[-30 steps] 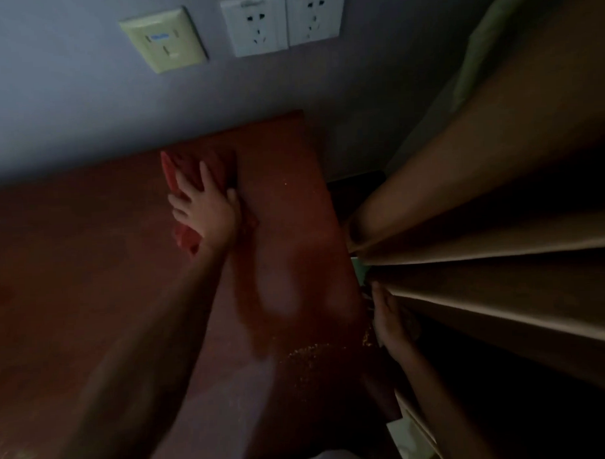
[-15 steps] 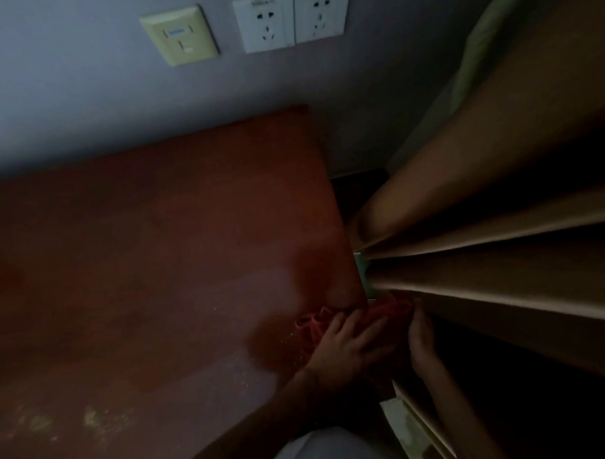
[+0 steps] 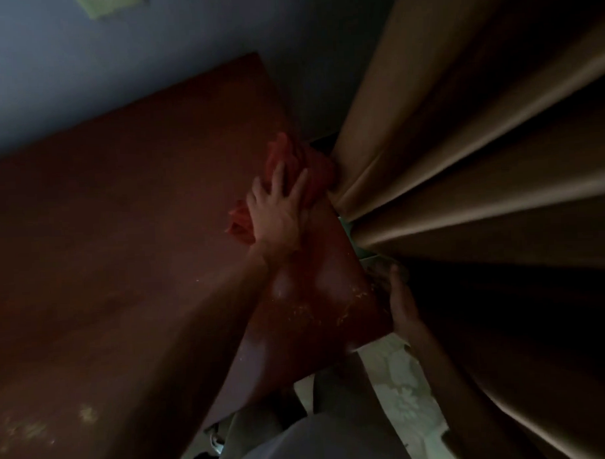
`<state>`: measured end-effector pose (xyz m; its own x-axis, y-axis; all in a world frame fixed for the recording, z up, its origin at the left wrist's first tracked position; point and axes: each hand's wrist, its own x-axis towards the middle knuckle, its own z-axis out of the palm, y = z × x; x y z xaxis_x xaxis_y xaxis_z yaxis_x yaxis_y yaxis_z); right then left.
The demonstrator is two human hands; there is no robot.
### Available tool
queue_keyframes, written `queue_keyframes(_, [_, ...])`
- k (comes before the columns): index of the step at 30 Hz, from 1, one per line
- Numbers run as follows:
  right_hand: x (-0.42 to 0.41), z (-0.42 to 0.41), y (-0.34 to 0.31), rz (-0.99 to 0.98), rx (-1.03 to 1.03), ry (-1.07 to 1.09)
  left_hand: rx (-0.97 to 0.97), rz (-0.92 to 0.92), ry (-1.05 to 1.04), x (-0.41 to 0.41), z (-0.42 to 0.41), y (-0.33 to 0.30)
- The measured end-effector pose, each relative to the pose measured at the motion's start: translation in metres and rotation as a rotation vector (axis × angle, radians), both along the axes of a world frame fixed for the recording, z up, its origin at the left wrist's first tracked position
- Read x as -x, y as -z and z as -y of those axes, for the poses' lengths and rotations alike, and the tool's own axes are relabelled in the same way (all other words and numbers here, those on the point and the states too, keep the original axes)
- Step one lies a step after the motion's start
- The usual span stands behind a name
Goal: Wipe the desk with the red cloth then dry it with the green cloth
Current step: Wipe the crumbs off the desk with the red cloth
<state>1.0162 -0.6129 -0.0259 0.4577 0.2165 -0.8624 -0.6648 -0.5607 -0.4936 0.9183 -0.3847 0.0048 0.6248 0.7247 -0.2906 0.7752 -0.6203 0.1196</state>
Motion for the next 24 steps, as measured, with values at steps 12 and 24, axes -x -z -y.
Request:
queue_keyframes(12, [0.007,0.077,-0.023,0.453,0.127,0.039,0.488,-0.025,0.92,0.083,0.296,0.02])
queue_keyframes(24, [0.079,-0.001,0.011,0.956,0.575,-0.47,-0.077,0.34,-0.052,0.208,-0.072,-0.012])
